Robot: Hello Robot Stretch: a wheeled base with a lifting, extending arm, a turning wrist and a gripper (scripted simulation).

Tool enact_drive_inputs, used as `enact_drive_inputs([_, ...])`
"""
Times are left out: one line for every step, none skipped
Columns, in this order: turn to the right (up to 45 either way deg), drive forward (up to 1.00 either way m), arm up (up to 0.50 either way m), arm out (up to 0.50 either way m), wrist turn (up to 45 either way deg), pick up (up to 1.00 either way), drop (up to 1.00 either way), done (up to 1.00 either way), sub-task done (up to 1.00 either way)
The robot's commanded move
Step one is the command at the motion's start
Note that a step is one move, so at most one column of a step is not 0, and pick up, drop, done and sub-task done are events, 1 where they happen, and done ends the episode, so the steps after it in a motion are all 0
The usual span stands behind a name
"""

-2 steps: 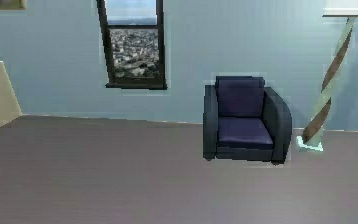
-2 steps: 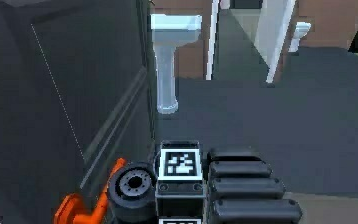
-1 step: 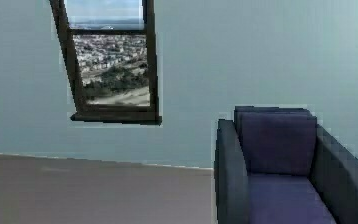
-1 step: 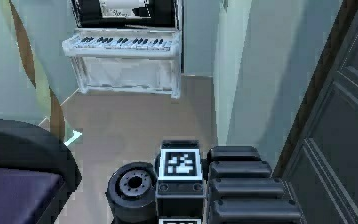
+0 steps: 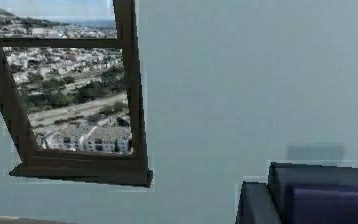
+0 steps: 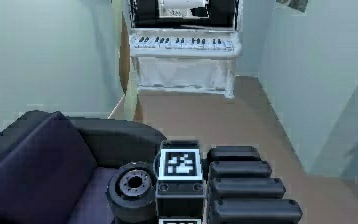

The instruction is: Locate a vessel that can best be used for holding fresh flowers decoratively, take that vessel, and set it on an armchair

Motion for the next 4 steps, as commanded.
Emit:
enact_drive_inputs([9.0, 0.0, 0.0, 0.0, 0.0, 0.0, 0.0, 0.0, 0.0])
enact_drive_inputs([0.0, 0.45, 0.0, 0.0, 0.0, 0.0, 0.0, 0.0, 0.0])
enact_drive_inputs([45.0, 0.0, 0.0, 0.0, 0.0, 0.0, 0.0, 0.0, 0.0])
enact_drive_inputs([45.0, 0.0, 0.0, 0.0, 0.0, 0.0, 0.0, 0.0, 0.0])
